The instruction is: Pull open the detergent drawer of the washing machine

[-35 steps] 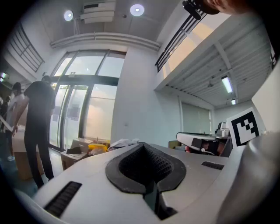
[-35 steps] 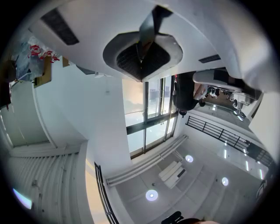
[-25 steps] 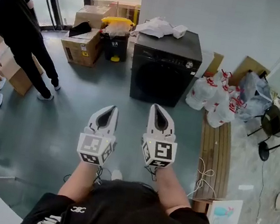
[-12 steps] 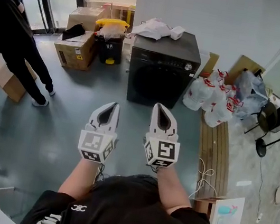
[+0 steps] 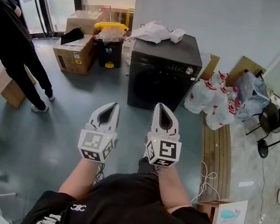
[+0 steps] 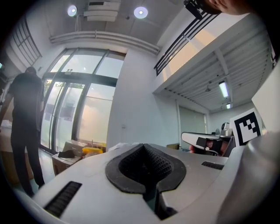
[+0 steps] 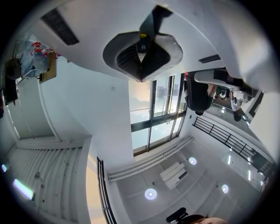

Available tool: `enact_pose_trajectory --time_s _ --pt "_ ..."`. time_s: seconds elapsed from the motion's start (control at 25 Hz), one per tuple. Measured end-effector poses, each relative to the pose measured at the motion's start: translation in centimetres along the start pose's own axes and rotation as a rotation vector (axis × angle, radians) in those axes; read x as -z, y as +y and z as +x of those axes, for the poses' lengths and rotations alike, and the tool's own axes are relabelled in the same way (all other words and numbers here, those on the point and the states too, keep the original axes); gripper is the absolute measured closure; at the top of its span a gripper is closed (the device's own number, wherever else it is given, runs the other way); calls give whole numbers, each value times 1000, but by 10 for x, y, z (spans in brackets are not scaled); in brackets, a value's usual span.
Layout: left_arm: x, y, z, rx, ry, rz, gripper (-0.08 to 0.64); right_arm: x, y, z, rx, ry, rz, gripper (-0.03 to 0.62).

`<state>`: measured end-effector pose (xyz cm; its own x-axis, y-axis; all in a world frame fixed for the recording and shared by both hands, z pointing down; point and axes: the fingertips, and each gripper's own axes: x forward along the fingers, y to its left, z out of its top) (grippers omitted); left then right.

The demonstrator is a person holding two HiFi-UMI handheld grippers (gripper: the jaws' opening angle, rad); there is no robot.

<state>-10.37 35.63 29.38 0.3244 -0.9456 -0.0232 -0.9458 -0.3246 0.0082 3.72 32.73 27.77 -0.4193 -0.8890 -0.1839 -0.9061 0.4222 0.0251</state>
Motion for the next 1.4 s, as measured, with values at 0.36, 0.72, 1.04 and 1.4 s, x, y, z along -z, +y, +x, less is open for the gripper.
enact_pose_trajectory --time_s 0.36,0.72,1.04,1.4 --pt "8 34 82 -38 6 18 558 24 -38 85 -24 -19 14 591" --pt "19 67 201 -88 32 24 557 55 -100 199 -69 0 36 591" --pt "3 85 308 -136 17 40 558 68 -166 294 -106 16 44 591" --pt "9 89 414 -165 42 40 558 89 -232 375 -157 34 53 591"
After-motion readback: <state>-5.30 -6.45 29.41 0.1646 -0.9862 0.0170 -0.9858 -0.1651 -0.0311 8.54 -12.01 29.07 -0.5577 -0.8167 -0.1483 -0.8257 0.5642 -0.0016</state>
